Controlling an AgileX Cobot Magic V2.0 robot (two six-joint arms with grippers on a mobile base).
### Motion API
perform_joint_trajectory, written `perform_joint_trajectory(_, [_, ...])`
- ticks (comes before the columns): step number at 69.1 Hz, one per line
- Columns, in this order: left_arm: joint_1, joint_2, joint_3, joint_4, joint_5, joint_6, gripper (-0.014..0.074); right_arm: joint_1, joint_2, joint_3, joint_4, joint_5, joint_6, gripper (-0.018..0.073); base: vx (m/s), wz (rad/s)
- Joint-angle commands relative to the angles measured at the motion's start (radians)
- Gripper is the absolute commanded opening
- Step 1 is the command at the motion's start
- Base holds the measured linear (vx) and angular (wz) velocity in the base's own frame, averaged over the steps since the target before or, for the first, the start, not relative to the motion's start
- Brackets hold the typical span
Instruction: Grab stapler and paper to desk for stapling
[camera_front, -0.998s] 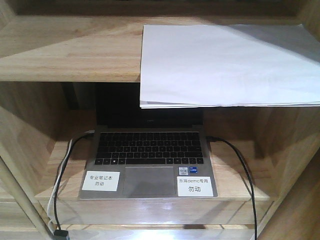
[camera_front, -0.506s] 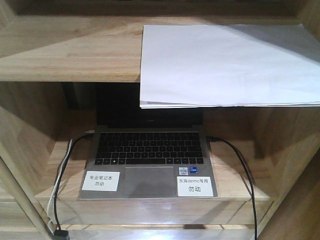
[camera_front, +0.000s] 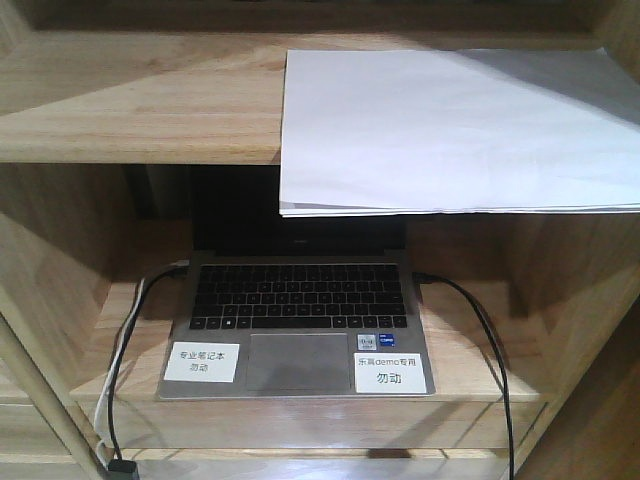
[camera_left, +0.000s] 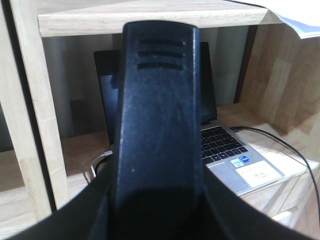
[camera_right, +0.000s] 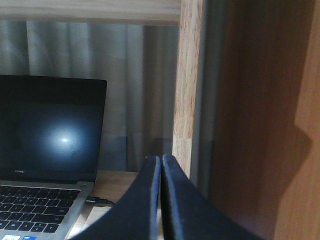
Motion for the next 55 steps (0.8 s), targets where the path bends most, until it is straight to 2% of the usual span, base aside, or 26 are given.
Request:
perform_joint_trajectory(1, [-0.004, 0.015, -0.028, 0.002, -0.114, -0.003, -0.0006, -0.007, -0.009, 0.002, -0.016, -0.08, 0.002, -0.001, 0.0, 0.0])
perform_joint_trajectory(4, [-0.004, 0.015, -0.028, 0.002, -0.114, -0.003, -0.0006, -0.004, -0.009, 0.002, -0.015, -0.087, 0.067, -0.001, 0.0, 0.0])
perform_joint_trajectory(8, [-0.004, 0.015, -0.028, 0.002, -0.114, -0.003, -0.0006, -0.004, -0.009, 0.002, -0.021, -0.102, 0.216, -0.001, 0.0, 0.0])
perform_joint_trajectory(16, [-0.004, 0.015, -0.028, 0.002, -0.114, -0.003, -0.0006, -0.004, -0.009, 0.002, -0.092, -0.104, 0.642, -0.001, 0.0, 0.0])
perform_joint_trajectory(17, [-0.004, 0.015, -0.028, 0.002, -0.114, -0.003, -0.0006, -0.004, -0.009, 0.002, -0.126, -0.101, 0.826, -0.001, 0.0, 0.0])
perform_joint_trajectory(18, [-0.004, 0.015, -0.028, 0.002, -0.114, -0.003, -0.0006, -0.004, -0.009, 0.002, -0.128, -0.101, 0.892, -0.001, 0.0, 0.0])
perform_joint_trajectory(27, [-0.004, 0.015, -0.028, 0.002, -0.114, -0.003, -0.0006, -0.004, -0.009, 0.002, -0.134, -0.091, 1.232, -0.001, 0.0, 0.0])
perform_joint_trajectory(34, [-0.004, 0.015, -0.028, 0.002, -0.114, -0.003, -0.0006, -0.004, -0.009, 0.002, -0.162, -0.05, 1.363, -0.0003, 0.0, 0.0])
perform_joint_trajectory(41, [-0.004, 0.015, -0.028, 0.002, -0.114, -0.003, -0.0006, -0.004, -0.009, 0.002, -0.211, -0.063, 1.383, 0.0032, 0.0, 0.0])
perform_joint_trajectory(46, [-0.004, 0.015, -0.028, 0.002, -0.114, -0.003, -0.0006, -0.004, -0.009, 0.002, -0.223, -0.081, 1.383, 0.0085, 0.0, 0.0])
perform_joint_trajectory(55, [-0.004, 0.015, -0.028, 0.002, -0.114, -0.003, -0.0006, 0.023, -0.009, -0.001, -0.226, -0.153, 1.388, 0.0252, 0.0, 0.0])
